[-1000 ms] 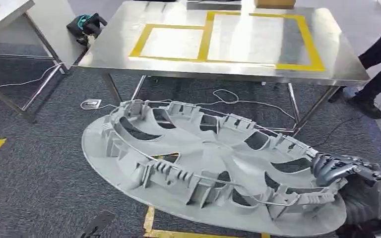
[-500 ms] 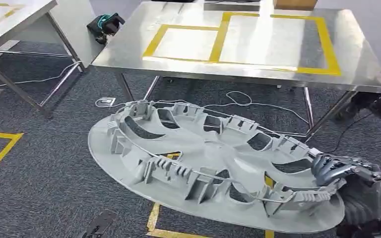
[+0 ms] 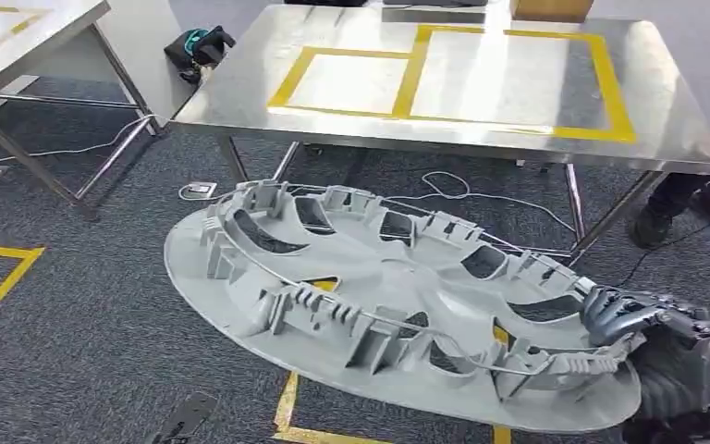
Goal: Take the parts from the cabinet and place them on the table.
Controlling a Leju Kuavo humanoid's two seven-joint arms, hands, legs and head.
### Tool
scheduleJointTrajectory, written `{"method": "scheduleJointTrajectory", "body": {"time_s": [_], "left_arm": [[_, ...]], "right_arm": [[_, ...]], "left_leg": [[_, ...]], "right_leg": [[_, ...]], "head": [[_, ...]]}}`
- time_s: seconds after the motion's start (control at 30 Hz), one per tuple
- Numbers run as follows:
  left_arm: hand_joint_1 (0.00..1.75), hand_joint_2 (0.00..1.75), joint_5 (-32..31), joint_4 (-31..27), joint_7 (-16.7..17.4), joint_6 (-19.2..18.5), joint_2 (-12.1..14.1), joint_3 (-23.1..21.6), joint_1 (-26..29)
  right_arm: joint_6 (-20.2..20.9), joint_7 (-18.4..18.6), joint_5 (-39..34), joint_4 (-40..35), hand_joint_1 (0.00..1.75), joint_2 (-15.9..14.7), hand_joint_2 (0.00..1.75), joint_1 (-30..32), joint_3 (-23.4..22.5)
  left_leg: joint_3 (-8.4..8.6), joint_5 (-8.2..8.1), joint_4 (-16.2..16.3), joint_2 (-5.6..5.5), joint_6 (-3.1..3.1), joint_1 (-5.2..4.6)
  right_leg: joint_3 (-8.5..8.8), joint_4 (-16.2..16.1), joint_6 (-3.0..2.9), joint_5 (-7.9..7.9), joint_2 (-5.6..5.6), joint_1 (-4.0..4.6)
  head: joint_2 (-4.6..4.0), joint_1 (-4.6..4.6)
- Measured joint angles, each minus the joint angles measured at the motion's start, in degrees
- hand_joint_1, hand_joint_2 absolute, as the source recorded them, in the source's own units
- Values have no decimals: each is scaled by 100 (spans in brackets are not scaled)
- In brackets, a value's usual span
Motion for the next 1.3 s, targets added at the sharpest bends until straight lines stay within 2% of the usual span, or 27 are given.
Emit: {"method": "scheduleJointTrajectory", "body": {"time_s": [0.67,0.7,0.73,0.8,0.83,0.87,0.9,0.93,0.97,1.0,1.03,1.07,1.1,1.13,1.2,1.23,1.3], "left_arm": [[0,175,-17,0,-87,-55,0,-11,-2],[0,175,-31,0,-94,-59,-18,-41,-7],[0,175,-35,0,-96,-61,-20,-50,-17],[0,175,-42,0,-98,-76,-33,-68,-27],[0,175,-42,0,-98,-85,-42,-81,-22],[0,175,-44,0,-103,-87,-46,-96,-16],[0,175,-44,0,-105,-87,-50,-101,-13],[0,175,-42,0,-107,-89,-55,-103,-14],[0,175,-42,0,-109,-89,-59,-105,-15],[0,175,-42,-2,-116,-87,-55,-107,-17],[0,175,-39,-18,-118,-83,33,-107,-24],[0,175,-42,-11,-131,-85,-60,-116,-19],[0,175,-39,-13,-131,-85,-2,-116,-12],[0,175,-39,-13,-135,-85,-31,-116,-4],[0,175,-39,-13,-135,-85,-17,-116,-4],[0,175,-42,-13,-136,-87,-20,-118,-16],[0,175,-44,-13,-136,-89,-33,-129,-28]], "right_arm": [[-33,0,26,0,175,0,175,3,53],[-37,-7,28,-4,175,-2,175,26,57],[-37,-7,24,-4,175,-2,175,21,57],[-37,-22,13,-4,175,-2,175,32,64],[-37,-24,11,-4,175,-4,175,56,64],[-39,-26,11,-2,175,-4,175,81,50],[-39,-28,9,-2,175,-4,175,107,46],[-37,-35,7,-2,175,-4,175,118,46],[-37,-52,4,-4,175,-4,175,115,42],[-35,-61,-2,-2,175,-4,175,111,37],[-33,-63,-4,22,175,-4,175,128,37],[-33,-74,-11,2,175,-4,175,124,31],[-33,-77,-7,2,175,-4,175,139,24],[-33,-70,-4,4,175,-4,175,145,5],[-24,-79,-7,2,175,-4,175,156,0],[-15,-79,-7,-2,175,-4,175,157,-6],[-9,-79,-4,-2,175,-4,175,169,-33]], "left_leg": [[-2,-3,9,0,9,-17],[178,124,-315,28,168,23],[214,138,-353,38,197,43],[211,122,-343,58,178,64],[209,112,-339,64,165,69],[207,105,-329,70,141,86],[207,87,-305,72,100,117],[206,60,-263,74,50,160],[200,11,-184,77,-21,216],[173,-57,-67,80,-100,246],[139,-108,11,79,-162,182],[109,-153,80,75,-176,187],[107,-135,62,75,-180,173],[109,-105,59,76,-190,175],[86,-189,123,94,-230,210],[-24,-364,366,102,-228,201],[-465,-806,1283,102,-221,180]], "right_leg": [[-1,-2,6,4,0,-22],[12,-86,125,33,-11,-28],[-65,116,149,-127,-13,-20],[-475,979,211,-575,-17,-55],[-677,1371,244,-723,-17,-79],[-757,1512,275,-717,-18,-92],[-691,1360,313,-561,-22,-109],[-498,983,359,-326,-32,-138],[-184,403,435,-44,-66,-186],[34,-25,558,0,-127,-232],[-26,98,563,-92,-58,-206],[33,126,337,-103,3,-221],[-13,158,253,-114,-1,-224],[-45,190,213,-109,17,-207],[-66,210,107,-97,39,-190],[-63,202,81,-97,49,-183],[-78,201,52,-94,57,-157]], "head": [[0,0],[0,4],[0,24],[0,44],[0,28],[0,39],[0,31],[0,39],[0,35],[0,48],[0,83],[0,92],[0,24],[0,-11],[0,-26],[0,-39],[-2,-48]]}}
